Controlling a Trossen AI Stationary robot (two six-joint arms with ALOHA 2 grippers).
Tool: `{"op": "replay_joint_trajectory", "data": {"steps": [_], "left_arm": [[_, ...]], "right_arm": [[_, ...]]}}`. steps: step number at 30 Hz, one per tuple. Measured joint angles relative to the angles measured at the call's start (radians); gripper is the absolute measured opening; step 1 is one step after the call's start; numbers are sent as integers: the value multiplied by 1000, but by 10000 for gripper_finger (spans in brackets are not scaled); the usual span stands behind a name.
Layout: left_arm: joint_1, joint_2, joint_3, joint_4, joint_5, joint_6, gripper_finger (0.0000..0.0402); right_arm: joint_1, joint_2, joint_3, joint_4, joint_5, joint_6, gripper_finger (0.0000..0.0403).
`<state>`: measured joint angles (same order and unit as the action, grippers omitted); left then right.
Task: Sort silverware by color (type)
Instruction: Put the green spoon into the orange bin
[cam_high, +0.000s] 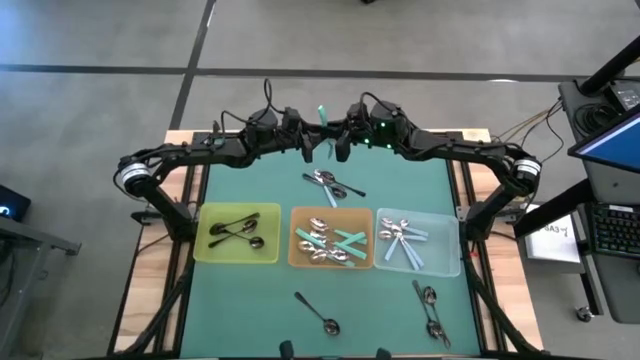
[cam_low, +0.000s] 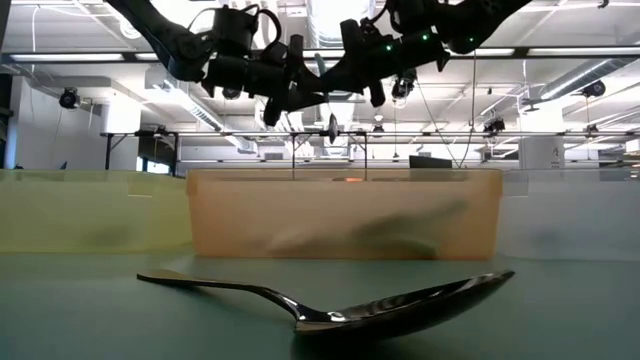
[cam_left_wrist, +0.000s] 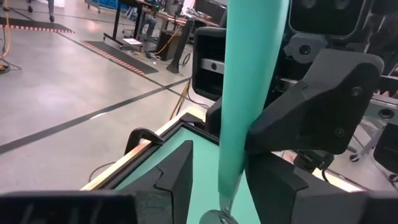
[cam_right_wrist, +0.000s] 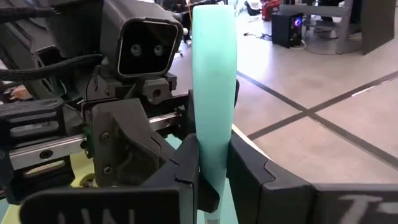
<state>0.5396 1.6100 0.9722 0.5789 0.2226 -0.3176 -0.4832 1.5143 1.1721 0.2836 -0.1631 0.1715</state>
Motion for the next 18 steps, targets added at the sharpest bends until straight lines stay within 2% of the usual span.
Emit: {"op": "replay_joint_trajectory", "data": {"steps": [3,8,12,18], "left_arm": [[0,1,2,2,2,0,103],[0,1,3,-13,37,19,29],[1,0,4,-19,66,-7,29],[1,-5,4,-26,124,-54,17]], "right_arm": [[7,0,0,5,3,0,44],[15,0,0,9,9,-5,44],[15,0,0,2,10,29,49],[18,-8,1,-29,-3,38,152]]}}
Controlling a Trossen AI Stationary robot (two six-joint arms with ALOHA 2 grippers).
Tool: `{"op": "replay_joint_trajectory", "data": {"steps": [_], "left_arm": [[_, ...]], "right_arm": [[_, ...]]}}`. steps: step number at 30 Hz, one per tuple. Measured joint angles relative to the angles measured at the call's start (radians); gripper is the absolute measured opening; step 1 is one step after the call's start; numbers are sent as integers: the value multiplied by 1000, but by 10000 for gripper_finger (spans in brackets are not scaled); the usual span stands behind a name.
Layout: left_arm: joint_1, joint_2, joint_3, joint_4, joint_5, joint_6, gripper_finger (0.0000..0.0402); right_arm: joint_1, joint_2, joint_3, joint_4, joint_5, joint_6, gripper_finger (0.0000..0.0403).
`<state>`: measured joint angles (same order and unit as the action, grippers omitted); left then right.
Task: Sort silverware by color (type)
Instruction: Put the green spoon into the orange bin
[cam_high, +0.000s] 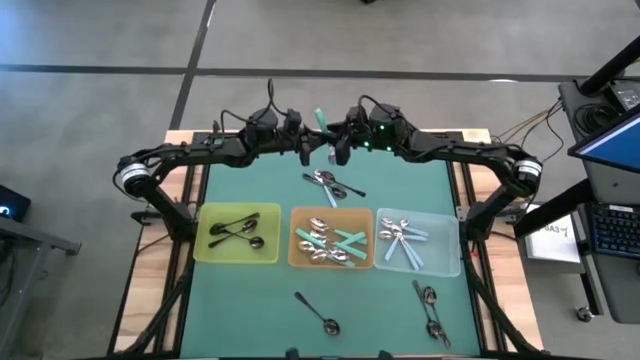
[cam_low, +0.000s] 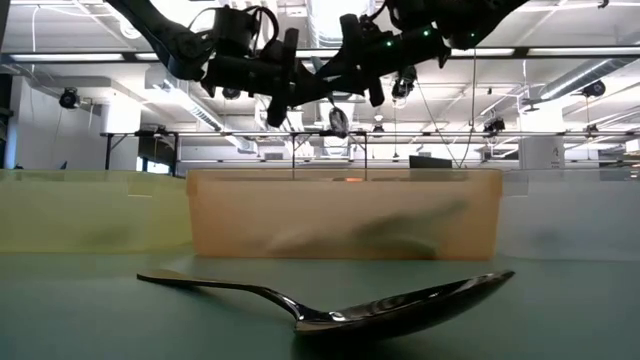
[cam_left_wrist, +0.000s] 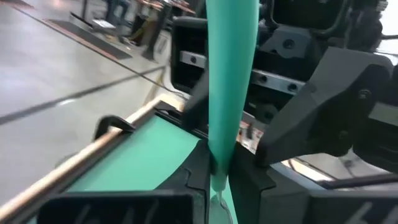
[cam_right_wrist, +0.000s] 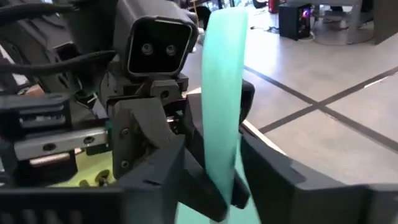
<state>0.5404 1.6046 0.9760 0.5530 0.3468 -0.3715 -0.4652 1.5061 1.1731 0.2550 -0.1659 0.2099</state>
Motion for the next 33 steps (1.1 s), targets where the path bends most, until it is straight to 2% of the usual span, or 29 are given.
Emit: {"op": "replay_joint_trajectory", "data": {"steps": [3,6,14,19,22,29,33], "left_arm": [[-1,-2,0,-31,54,-10,17],[-8,-3,0,-98,129,-15,17],[-43,-3,-1,-352,415,63,17],[-66,-3,-1,-436,529,110,17],[-89,-3,3,-506,558,145,17],[-143,2,46,-666,552,258,17],[-160,17,64,-698,513,259,17]], "right_arm": [[0,-17,1,-61,0,0,194],[-1,-47,0,-139,-1,0,216],[-2,-174,0,-384,24,35,224],[-1,-247,0,-514,117,116,225],[-2,-267,0,-571,142,142,226],[-2,-268,0,-625,142,149,226],[-2,-248,0,-625,142,148,226]]}}
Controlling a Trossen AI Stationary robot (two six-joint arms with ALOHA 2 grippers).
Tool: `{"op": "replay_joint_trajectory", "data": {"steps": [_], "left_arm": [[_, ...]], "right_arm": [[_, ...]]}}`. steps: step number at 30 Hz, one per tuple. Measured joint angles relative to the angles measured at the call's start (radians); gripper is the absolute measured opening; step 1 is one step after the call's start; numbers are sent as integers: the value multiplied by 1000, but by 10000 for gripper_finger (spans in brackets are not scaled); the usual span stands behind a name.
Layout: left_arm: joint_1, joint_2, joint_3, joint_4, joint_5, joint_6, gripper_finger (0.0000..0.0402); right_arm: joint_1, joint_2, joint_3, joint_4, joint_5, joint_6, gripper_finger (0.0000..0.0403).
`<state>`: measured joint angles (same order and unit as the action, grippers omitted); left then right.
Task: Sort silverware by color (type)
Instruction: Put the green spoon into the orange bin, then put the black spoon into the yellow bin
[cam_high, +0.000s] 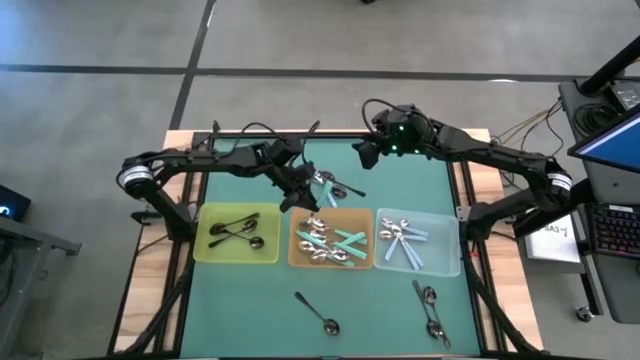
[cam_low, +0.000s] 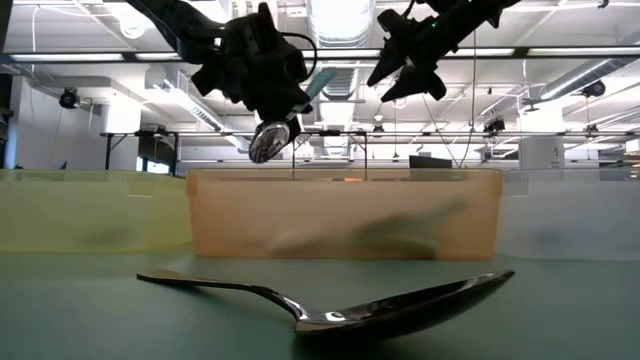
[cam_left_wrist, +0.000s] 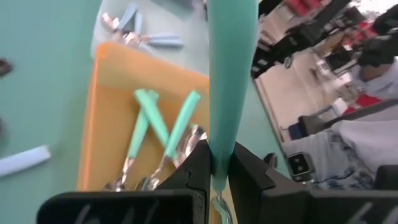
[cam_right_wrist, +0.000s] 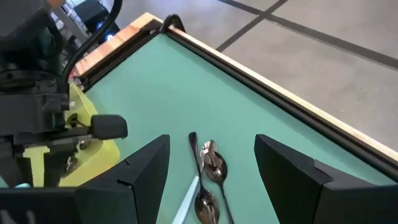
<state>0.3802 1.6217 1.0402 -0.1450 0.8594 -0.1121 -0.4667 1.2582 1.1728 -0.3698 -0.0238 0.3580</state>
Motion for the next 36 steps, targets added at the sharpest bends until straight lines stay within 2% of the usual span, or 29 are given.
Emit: {"op": "replay_joint_trajectory", "data": {"steps": [7,12,18,25,32,36], "left_arm": [[-21,45,49,-119,-34,-1,31],[-40,107,127,-188,-49,-25,33],[-42,225,310,-427,-49,-16,35],[-51,378,572,-798,-49,125,50],[-61,498,764,-1020,-64,286,93],[-61,526,807,-1052,-103,304,108]], "right_arm": [[0,14,-1,-35,0,-26,226],[-1,11,-1,-60,-1,-64,226],[-6,8,-1,-132,-2,-89,226],[-26,7,-1,-258,0,-149,226],[-54,7,-1,-290,0,-190,226],[-64,7,-1,-318,1,-221,226]]}}
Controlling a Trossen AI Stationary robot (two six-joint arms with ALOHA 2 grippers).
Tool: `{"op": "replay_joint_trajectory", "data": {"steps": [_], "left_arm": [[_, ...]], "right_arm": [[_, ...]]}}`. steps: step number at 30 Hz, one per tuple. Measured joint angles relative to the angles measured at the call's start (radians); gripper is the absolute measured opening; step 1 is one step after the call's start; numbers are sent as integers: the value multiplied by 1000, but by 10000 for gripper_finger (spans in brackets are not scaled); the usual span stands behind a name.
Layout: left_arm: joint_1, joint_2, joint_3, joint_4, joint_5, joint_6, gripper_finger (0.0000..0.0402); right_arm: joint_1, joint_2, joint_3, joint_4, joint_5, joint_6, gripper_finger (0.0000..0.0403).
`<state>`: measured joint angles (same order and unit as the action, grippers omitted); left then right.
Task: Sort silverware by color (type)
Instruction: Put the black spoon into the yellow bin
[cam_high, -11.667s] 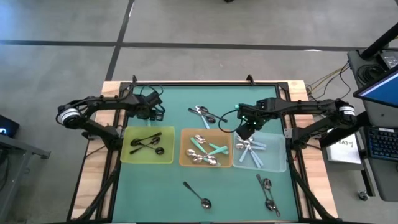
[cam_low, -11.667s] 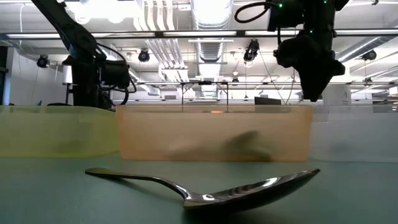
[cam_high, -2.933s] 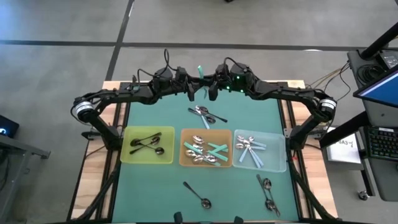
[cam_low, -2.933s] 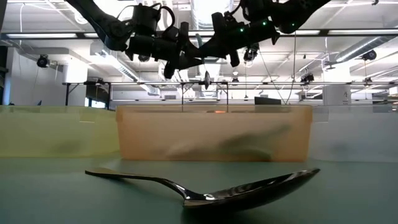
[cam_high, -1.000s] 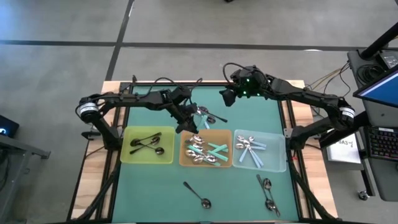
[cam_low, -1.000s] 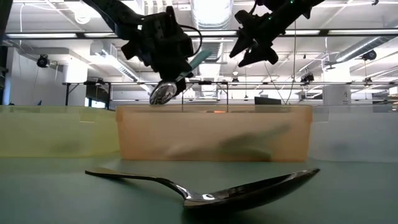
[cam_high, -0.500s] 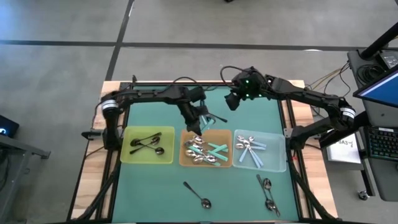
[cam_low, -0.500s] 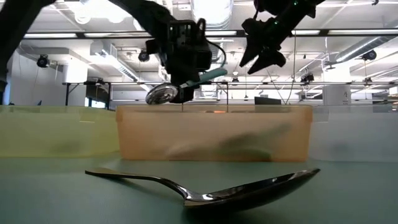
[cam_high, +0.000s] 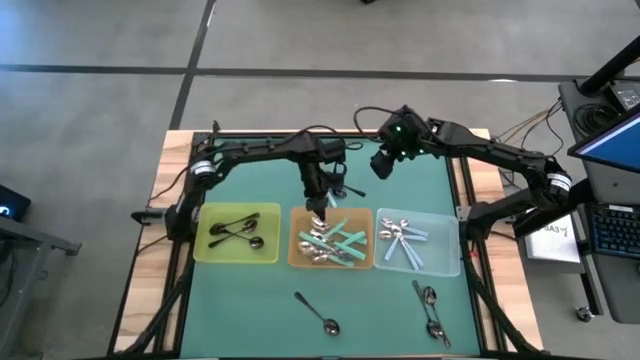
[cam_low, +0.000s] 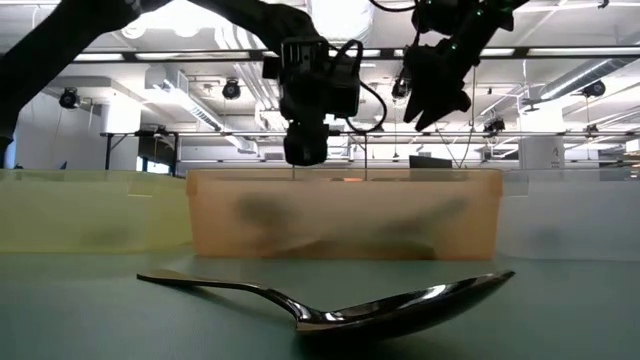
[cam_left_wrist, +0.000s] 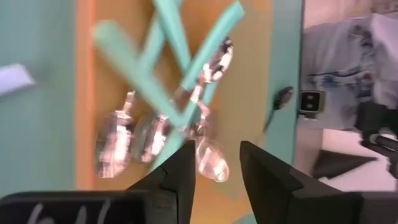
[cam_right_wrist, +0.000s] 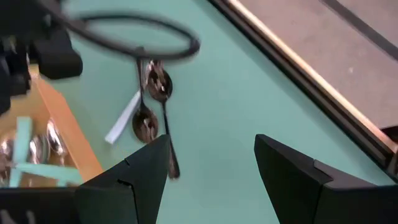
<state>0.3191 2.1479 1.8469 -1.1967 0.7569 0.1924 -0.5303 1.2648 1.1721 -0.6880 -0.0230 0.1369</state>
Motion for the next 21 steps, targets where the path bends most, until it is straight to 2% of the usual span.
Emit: {"op": "replay_joint_trajectory", "data": {"steps": [2,4,6,9,11,21], "left_arm": [[0,0,13,7,-32,1,109],[0,0,34,12,-107,1,110],[0,0,57,11,-238,5,110],[2,0,86,18,-500,10,110],[7,0,89,20,-611,20,110],[75,30,-4,235,-598,58,110]], "right_arm": [[-1,0,0,-21,0,-19,226],[-6,0,0,-45,0,-34,226],[-7,0,0,-56,1,-44,226],[-9,0,0,-58,22,-46,226],[-12,0,0,-58,27,-47,226],[-17,0,0,-55,87,-86,226]]}}
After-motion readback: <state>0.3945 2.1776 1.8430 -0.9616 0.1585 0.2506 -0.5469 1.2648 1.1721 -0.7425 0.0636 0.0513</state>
